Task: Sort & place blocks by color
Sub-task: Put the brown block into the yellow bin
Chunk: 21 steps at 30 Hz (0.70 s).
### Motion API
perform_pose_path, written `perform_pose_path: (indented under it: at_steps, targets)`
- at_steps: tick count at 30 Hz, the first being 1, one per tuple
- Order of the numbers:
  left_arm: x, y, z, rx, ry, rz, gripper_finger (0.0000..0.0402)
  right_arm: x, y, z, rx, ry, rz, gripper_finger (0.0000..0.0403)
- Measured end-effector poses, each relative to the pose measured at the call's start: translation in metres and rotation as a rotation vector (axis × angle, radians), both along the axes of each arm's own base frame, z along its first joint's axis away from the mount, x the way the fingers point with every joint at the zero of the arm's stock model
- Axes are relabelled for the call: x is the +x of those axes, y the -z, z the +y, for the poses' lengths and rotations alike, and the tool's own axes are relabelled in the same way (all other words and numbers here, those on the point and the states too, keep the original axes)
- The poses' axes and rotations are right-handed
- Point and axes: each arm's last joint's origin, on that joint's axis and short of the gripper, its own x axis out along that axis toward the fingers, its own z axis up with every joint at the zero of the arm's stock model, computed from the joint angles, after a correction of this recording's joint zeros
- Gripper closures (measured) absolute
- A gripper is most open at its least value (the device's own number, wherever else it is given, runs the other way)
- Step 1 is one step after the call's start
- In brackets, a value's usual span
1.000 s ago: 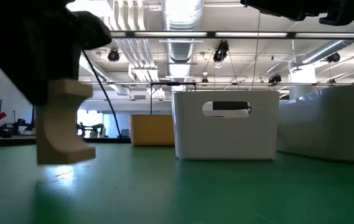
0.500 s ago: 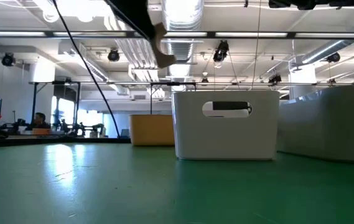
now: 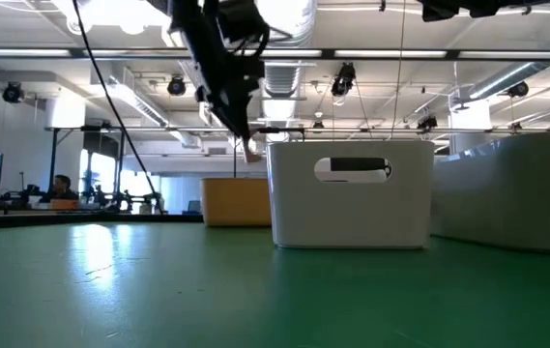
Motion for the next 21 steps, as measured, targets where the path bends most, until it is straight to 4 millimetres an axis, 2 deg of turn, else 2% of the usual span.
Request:
perform_pose_path:
  at_steps: [4,7,14,21]
  targets:
    - [-0.001,0.016,0.022,-0.011,-0.042,0.042,0.0274,0.002,0.003,0.001,0.015,0.003,0.017,0.0360]
    - [-0.001,0.029,0.028,-0.025,-0.057,0.077,0.0274,0.004,0.005,0.001,0.025,0.005,0.030,0.0360]
    - [-0.002,0.050,0.028,-0.047,-0.055,0.127,0.0274,0.008,0.012,0.003,0.011,0.013,0.061,0.0360]
    - [-0.003,0.058,0.027,-0.040,-0.057,0.113,0.0274,0.011,0.016,0.004,0.009,0.015,0.078,0.0360]
